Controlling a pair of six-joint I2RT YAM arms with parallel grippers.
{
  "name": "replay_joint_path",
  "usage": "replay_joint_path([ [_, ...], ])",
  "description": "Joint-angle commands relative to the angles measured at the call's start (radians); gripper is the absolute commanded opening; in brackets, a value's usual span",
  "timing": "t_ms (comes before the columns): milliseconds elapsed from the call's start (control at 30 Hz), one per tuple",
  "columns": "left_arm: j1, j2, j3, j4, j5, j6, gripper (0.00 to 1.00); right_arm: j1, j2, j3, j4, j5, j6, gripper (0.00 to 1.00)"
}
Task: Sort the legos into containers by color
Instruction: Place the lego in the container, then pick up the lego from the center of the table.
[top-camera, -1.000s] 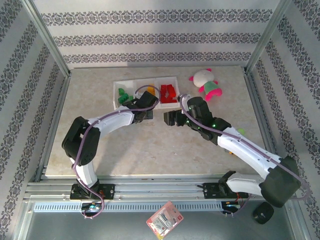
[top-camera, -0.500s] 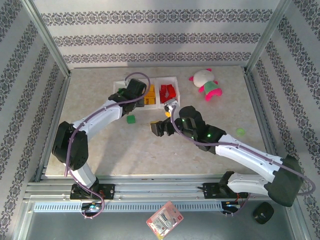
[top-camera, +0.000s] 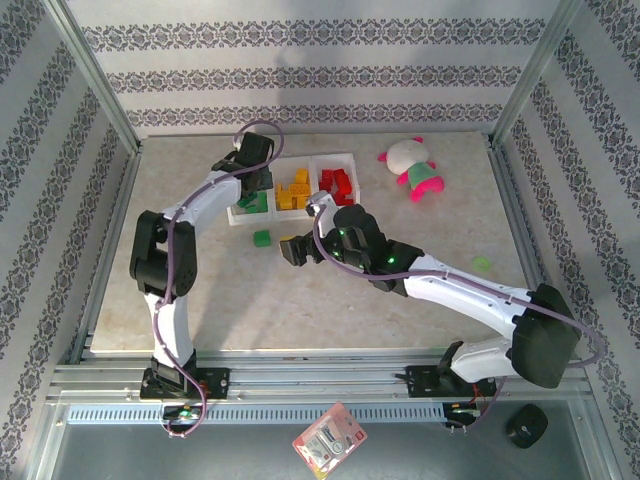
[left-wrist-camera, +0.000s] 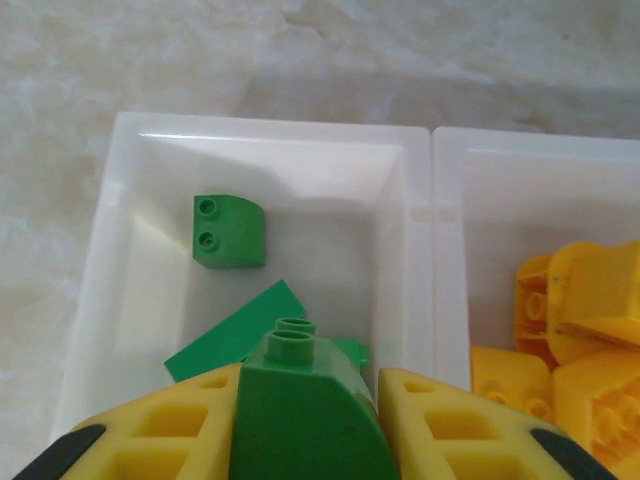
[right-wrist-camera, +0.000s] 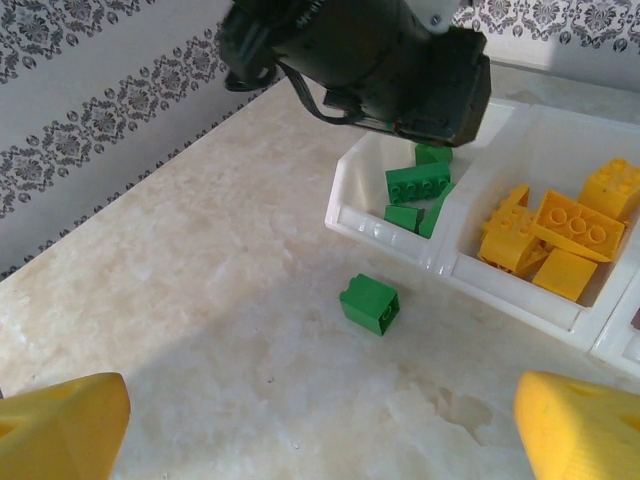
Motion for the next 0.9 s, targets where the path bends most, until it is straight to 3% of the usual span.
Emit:
replay_joint_path([
  [0, 0.026, 0.046, 0.068, -0.050, 0.028, 0.023, 0.29, 0.007, 0.010, 0.025, 0.043, 0.013, -0.013, 0.98],
  [200, 0.039, 0.125, 0.165, -0.096, 0.054, 0.022, 0.35, 0.007, 0.011, 0.004, 0.052, 0.012, -0.009, 0.98],
  [433, 0.038, 0.082, 0.180, -0.135, 0.042, 0.019, 0.75, 0.007, -0.002, -0.014, 0.053, 0.011, -0.013, 0.98],
  [633, 0.024, -0.083, 0.010, -0.087, 0.018, -0.005, 0.94, 0.007, -0.005, -0.024, 0.062, -0.005, -0.013, 0.98],
  [867, -0.024, -0.311, -0.283, 0.005, 0.017, -0.044, 1.00, 0.013, 0.000, -0.040, 0.082, -0.022, -0.003, 0.98],
])
